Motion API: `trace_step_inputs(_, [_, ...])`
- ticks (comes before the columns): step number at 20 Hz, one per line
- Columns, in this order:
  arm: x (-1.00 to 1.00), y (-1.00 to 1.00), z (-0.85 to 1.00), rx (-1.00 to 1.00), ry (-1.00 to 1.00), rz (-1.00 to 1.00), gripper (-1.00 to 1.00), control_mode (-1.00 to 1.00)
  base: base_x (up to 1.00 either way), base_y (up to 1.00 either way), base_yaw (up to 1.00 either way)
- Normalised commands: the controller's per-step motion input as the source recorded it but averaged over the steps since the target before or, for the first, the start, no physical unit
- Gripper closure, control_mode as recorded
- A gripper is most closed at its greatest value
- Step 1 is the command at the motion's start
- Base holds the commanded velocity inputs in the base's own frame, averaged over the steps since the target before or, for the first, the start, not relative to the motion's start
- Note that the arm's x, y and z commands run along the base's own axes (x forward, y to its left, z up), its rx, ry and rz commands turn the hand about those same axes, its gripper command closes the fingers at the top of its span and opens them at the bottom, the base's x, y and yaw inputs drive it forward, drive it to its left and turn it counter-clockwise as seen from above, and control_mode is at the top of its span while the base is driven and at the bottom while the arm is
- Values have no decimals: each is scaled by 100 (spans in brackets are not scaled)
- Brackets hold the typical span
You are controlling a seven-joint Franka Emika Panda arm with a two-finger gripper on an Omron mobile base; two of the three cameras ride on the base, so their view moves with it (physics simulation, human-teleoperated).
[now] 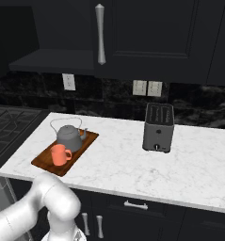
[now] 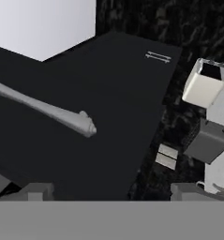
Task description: Pick the kettle from the counter and place it on the tray. Then pick the mug from the cabinet and place it on the tray. Then close the cabinet doors.
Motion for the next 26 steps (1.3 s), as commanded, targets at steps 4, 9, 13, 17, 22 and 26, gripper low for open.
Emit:
trace_step_inputs(4, [89,10,-9,1,0,-18,-100,-100,0,0,0])
trace_step_inputs(9, [97,0,-8,0,0,-15,-100,-100,0,0,0])
trace_step_inputs(13, [84,0,0,2,0,-13,-100,-100,0,0,0])
trace_step_inputs(17, [72,-8,0,5,-4,-10,-100,-100,0,0,0])
trace_step_inputs(22, [57,-33,0,5,-16,-11,-100,-100,0,0,0])
trace_step_inputs(26, [44,-42,10,7,-24,-8,-100,-100,0,0,0])
